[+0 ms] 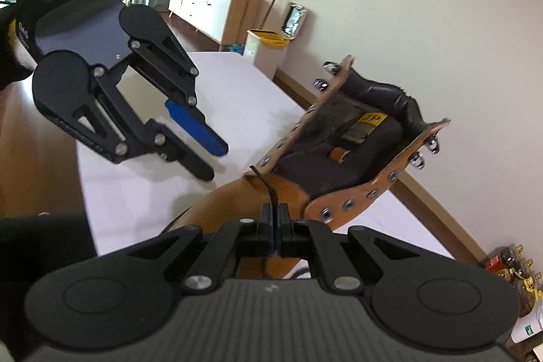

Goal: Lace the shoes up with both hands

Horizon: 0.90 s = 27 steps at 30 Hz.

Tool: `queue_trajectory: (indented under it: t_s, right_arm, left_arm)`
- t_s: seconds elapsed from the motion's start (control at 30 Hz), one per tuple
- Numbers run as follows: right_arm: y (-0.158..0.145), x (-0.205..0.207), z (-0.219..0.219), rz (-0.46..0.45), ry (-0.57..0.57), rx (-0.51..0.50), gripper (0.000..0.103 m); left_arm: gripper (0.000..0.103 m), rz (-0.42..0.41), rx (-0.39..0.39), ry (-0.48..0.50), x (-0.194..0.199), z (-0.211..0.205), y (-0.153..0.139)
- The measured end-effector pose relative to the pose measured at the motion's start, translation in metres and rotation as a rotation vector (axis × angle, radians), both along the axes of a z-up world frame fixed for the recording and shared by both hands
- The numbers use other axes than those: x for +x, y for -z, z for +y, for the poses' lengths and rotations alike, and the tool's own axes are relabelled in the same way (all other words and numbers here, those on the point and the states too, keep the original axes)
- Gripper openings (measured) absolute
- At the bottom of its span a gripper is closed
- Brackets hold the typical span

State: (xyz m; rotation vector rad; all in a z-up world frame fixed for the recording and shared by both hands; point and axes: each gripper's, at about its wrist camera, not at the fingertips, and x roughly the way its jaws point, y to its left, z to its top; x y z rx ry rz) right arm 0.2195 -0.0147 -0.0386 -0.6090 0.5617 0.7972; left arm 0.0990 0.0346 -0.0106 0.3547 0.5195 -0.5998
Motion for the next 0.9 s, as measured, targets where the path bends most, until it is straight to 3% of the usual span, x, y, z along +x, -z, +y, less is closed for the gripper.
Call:
queue_trajectory:
  t_s: [0.17, 0.37, 0.5, 0.6, 0.8, 0.9]
  right_arm:
    - [0.001, 0.009, 0.004, -0.001, 0.042, 0.020, 0.003]
    - [0.011, 0.008, -0.004, 0.003, 0.062, 0.045, 0.003]
    - [0.015, 0.005, -0.006, -0.010, 0.072, 0.050, 0.003]
    - [0.020, 0.000, -0.005, -0.044, 0.070, 0.050, 0.003]
    - [0.024, -0.004, -0.011, -0.054, 0.061, 0.084, 0.003]
    - [0.023, -0.007, -0.014, -0.054, 0.056, 0.098, 0.003]
  left_arm:
    - [0.047, 0.084, -0.082, -0.125, 0.032, 0.004, -0.016]
    - [0.047, 0.220, -0.135, -0.258, 0.057, -0.007, -0.017]
    - [0.049, 0.255, -0.150, -0.357, 0.061, -0.017, -0.015]
    - [0.049, 0.287, -0.151, -0.454, 0.063, -0.027, -0.017]
    - [0.045, 0.275, -0.116, -0.506, 0.069, -0.041, -0.023]
    - [0.034, 0.265, -0.077, -0.520, 0.074, -0.044, -0.022]
